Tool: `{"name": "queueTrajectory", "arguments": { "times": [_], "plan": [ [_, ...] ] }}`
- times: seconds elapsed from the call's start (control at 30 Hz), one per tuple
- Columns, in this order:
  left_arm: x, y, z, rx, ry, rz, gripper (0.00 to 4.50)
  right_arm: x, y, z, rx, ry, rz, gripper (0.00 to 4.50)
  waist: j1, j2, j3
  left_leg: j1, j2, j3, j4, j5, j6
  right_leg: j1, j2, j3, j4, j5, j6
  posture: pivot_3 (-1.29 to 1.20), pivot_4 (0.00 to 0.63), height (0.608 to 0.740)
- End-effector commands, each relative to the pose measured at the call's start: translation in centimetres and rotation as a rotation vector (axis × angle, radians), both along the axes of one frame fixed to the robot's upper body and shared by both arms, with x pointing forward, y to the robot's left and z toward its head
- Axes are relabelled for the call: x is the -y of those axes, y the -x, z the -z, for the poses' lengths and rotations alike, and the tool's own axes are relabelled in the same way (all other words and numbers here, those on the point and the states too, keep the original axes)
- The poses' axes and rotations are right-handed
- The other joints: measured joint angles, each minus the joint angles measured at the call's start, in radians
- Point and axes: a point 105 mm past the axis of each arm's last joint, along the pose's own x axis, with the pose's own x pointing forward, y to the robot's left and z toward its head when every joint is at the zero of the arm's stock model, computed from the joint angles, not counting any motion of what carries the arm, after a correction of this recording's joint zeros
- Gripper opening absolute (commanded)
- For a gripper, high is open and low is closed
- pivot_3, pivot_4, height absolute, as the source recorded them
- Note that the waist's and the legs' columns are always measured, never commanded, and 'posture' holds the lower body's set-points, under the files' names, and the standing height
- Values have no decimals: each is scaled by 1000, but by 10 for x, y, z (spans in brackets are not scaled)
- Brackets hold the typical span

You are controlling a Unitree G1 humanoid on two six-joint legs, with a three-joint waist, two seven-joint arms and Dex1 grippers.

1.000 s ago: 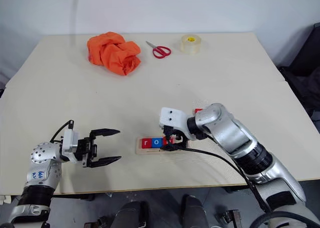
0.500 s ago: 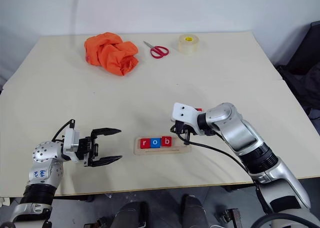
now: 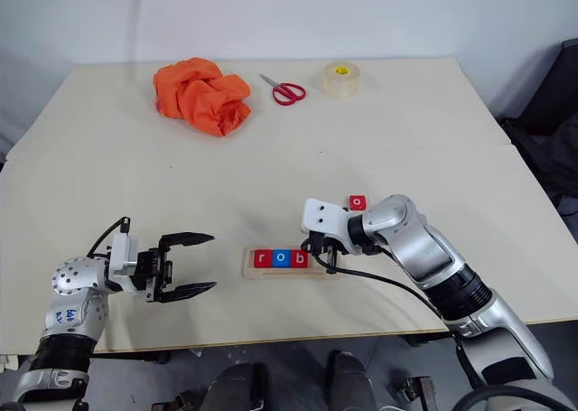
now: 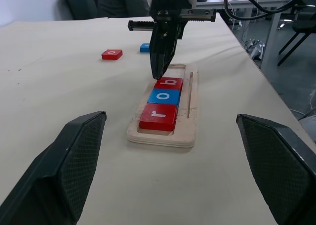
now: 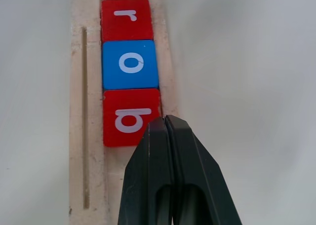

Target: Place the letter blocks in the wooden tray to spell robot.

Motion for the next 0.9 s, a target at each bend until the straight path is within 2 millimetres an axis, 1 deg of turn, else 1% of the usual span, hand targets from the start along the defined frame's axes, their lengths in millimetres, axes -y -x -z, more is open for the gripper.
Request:
{"name": "queueTrajectory", "arguments": {
  "times": [0.03, 0.13, 0.2, 0.27, 0.4, 0.53, 0.7, 0.9],
  "plan": [
    [-5, 1, -6, 30, -7, -11, 4500, -1, -5, -22, 81, -41, 11, 33, 0, 0, 0, 0, 0, 0, 0, 0, 0, 0, 0, 0, 0, 0, 0, 0, 150, 740],
    [-5, 1, -6, 31, -8, -8, 4500, 7, -2, -27, 89, -35, 20, 33, 0, 0, 0, 0, 0, 0, 0, 0, 0, 0, 0, 0, 0, 0, 0, 0, 150, 740],
    [-5, 2, -6, 30, -9, -6, 4500, 13, 2, -25, 76, -16, 17, 33, 0, 0, 0, 0, 0, 0, 0, 0, 0, 0, 0, 0, 0, 0, 0, 0, 150, 740],
    [-7, 3, -5, 26, -10, -3, 4500, 19, 8, -17, 53, 3, 8, 33, 1, 0, 0, 0, 0, 0, 0, 0, 0, 0, 0, 0, -1, 0, 0, 0, 150, 740],
    [-12, 6, -4, 12, -21, -2, 4500, 22, 15, -9, 28, 12, -5, 33, 1, 0, 0, 0, 0, 0, 0, 0, 0, 0, 0, 0, -1, 0, 0, 0, 150, 740],
    [-19, 6, 0, -1, -36, -23, 4500, 19, 17, 0, 7, 10, -15, 33, -2, 0, 0, 0, 1, 0, 0, 0, 0, 0, 0, 0, 0, 0, 0, 0, 150, 740],
    [-17, 7, -1, 5, -31, -23, 4500, 16, 16, 5, 3, 10, -26, 33, 0, 0, 0, 0, 1, 0, 0, 0, 0, 0, 1, 0, -1, 0, 0, 0, 150, 740],
    [-16, 9, -2, 11, -27, -30, 4500, 6, 13, 11, 4, 5, -51, 33, 0, 0, 0, 0, 1, 0, 0, 0, 0, 0, 1, 0, 0, 0, 0, 0, 150, 740]
  ]
}}
